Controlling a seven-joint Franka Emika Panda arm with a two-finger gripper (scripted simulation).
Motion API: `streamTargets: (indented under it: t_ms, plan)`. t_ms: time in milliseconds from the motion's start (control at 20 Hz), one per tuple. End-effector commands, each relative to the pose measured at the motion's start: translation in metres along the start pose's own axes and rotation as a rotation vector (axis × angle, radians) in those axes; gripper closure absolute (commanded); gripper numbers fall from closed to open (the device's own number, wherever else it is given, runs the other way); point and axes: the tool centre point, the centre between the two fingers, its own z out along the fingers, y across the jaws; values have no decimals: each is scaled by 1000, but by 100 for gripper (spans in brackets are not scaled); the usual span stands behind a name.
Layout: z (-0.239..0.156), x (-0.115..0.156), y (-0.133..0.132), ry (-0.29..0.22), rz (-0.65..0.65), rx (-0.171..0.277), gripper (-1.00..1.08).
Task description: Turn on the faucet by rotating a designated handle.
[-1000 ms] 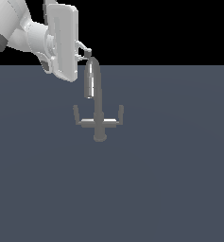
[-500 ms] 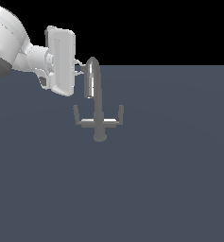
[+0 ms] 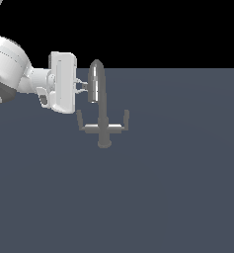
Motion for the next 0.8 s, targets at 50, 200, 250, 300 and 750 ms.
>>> streamTargets:
  t_ms: [50,200,250,300,750]
  plan:
    - [-4,-8,17,-3,-96,24,108]
    - [-6,-13,31,-3,-177,43,108]
    - [-7,-15,36,-2,-203,49,108]
    - [-8,-17,41,-1,-230,55,108]
    - [-11,-26,77,13,-416,95,108]
